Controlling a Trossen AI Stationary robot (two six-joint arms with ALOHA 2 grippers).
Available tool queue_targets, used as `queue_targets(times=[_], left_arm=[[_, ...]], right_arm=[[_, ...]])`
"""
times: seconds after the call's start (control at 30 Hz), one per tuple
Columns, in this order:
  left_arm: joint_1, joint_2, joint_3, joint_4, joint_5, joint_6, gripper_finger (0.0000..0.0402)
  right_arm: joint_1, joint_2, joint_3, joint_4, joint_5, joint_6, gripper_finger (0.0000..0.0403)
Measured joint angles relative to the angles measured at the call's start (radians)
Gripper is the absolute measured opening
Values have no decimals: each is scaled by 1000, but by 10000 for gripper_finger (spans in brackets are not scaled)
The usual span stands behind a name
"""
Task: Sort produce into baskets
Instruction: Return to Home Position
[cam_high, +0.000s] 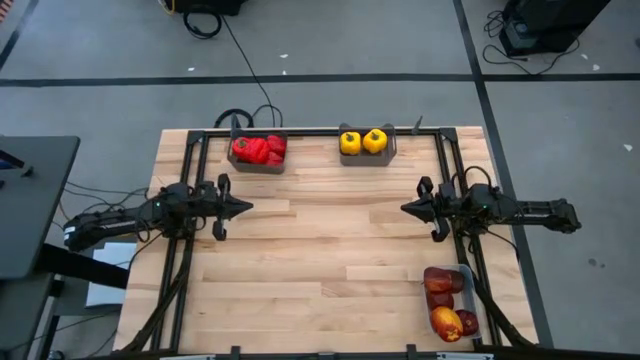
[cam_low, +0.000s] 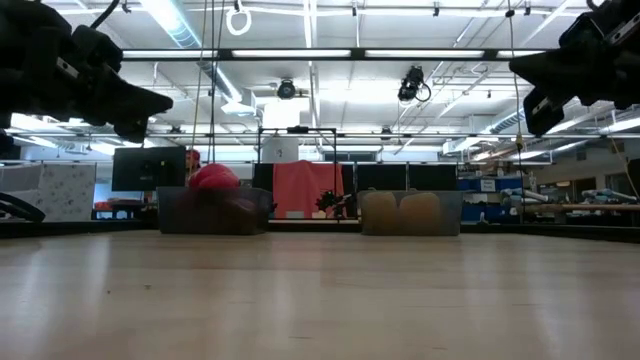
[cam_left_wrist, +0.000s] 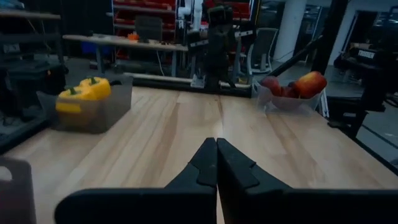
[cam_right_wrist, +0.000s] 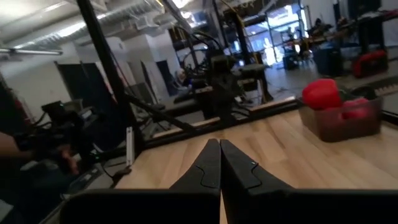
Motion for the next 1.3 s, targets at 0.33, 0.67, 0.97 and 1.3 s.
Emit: queue_targets(times=[0.33, 0.67, 0.97, 1.3], left_arm=[[-1, 0, 44, -89, 78, -24, 3], [-1, -63, 37, -137, 41, 49, 3], [-1, -72, 35, -118, 17, 81, 7], [-1, -72, 35, -113, 16, 56, 18]], right_arm=[[64, -27, 5, -96, -37, -30, 2], [65, -26, -3, -100, 33, -117, 2], [66, -26, -6, -96, 22, -106, 20], [65, -25, -7, -99, 22, -110, 38]])
